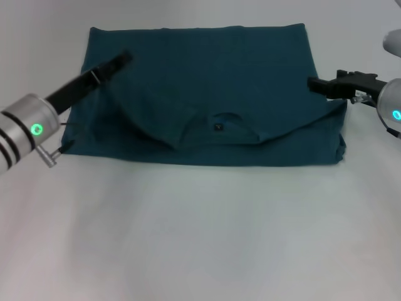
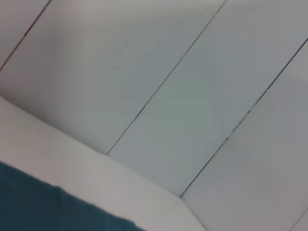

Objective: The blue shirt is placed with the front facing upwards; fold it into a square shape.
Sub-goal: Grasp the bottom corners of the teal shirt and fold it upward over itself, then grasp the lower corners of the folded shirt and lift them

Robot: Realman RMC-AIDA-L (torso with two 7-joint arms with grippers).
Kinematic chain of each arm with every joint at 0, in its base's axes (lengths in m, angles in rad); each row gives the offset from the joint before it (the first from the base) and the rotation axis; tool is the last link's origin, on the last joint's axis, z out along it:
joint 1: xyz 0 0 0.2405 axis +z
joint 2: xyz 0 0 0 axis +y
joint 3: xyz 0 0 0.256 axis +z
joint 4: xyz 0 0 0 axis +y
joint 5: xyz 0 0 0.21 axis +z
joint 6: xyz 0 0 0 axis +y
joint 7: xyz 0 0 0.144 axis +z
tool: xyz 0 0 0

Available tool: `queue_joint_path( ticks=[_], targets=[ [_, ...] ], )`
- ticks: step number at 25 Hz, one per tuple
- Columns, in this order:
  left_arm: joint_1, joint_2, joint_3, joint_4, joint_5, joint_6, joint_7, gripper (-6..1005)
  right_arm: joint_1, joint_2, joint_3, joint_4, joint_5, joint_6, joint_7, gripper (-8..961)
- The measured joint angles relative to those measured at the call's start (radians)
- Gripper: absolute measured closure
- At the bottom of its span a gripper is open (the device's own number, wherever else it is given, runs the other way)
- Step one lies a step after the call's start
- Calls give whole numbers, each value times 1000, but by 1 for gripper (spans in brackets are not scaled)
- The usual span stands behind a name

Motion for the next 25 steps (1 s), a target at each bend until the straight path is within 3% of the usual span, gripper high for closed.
queue_joint_path(
  ticks=[5,9,12,19,25],
  targets=[
    [53,4,1,52,-28,141,-7,193,-57,-4,-1,-70,-1,-103,72,166],
    [95,6,2,81,-25,221,-27,147,-114,-14,-10,-131,-7,-206,156,164],
    [120,7,7,83,-24,231,-33,139,-154,-38,-53,-147,-11,-270,256,167],
    [175,12,89,106,-19,239,-61,143,-198,-118,-193,-143,-63,-388,534,173],
    [228,12,168,150,-10,245,-74,146,-197,-136,-203,-145,-137,-480,652,174]
  ],
)
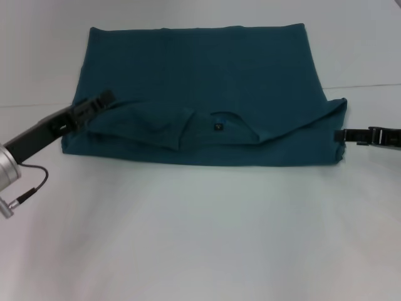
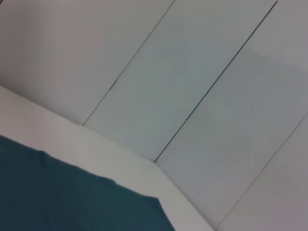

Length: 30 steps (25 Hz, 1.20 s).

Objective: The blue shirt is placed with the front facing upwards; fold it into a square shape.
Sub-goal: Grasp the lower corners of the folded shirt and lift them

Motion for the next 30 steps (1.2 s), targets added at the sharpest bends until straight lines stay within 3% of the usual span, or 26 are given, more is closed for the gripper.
queue_joint_path(
  ticks=[7,15,30],
  targets=[
    [15,-5,6,8,31,-7,3,150,21,3,-9,38,-30,-2,23,176],
    [17,-8,6,4,38,-6,3,155,57,22,-38,90,-93,145,23,175],
    [18,-9,6,0,38,-11,0,163,74,52,-72,95,-94,239,11,176]
  ],
)
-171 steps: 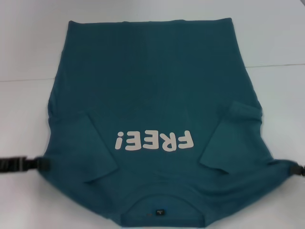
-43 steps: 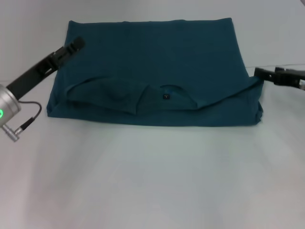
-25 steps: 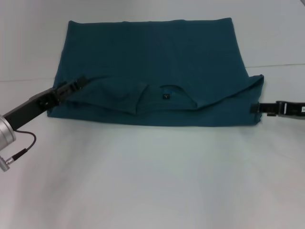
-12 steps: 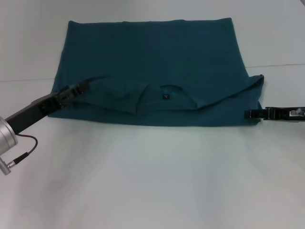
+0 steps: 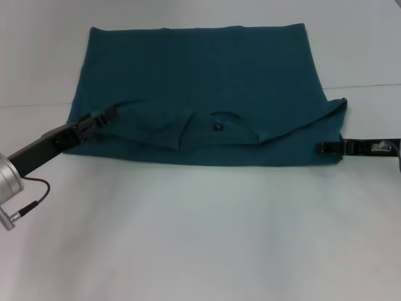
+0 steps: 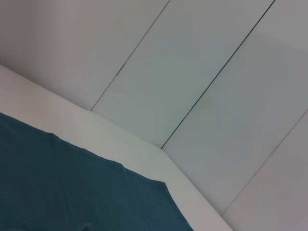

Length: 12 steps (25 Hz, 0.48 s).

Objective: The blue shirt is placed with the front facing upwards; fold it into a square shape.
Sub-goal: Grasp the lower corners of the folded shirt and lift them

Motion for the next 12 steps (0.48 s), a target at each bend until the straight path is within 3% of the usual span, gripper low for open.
queue_joint_path(
  ticks=[12],
  targets=[
    [-2,0,0,-2,-3,-2,4,170,33,19,-29,23,0,40,-1,175]
  ],
)
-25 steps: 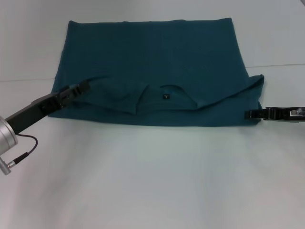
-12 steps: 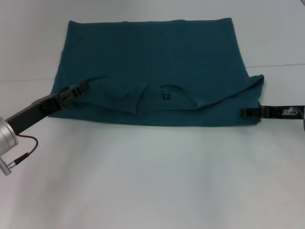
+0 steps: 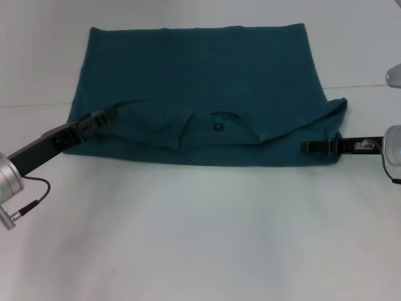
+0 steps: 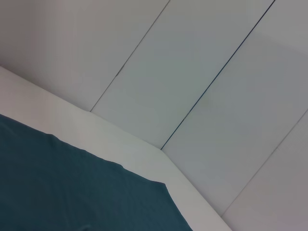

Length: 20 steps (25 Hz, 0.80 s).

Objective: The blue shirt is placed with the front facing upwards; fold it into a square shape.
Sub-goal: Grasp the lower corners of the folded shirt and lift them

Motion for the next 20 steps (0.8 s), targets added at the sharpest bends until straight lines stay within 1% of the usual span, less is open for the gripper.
queue_joint_path(
  ticks=[3,8,13,19,20],
  targets=[
    [0,0,0,0,0,0,0,172,4,5,-6,1,0,14,0,175],
    [0,0,0,0,0,0,0,175,4,8,-8,2,0,20,0,180],
    [0,0,-1,0,-3,0,-1,178,0,8,-10,3,0,20,1,332],
    [0,0,0,0,-1,0,-4,181,-8,5,-12,3,0,18,8,582],
    [0,0,0,0,-1,0,-4,182,-9,5,-9,3,1,19,9,604]
  ],
)
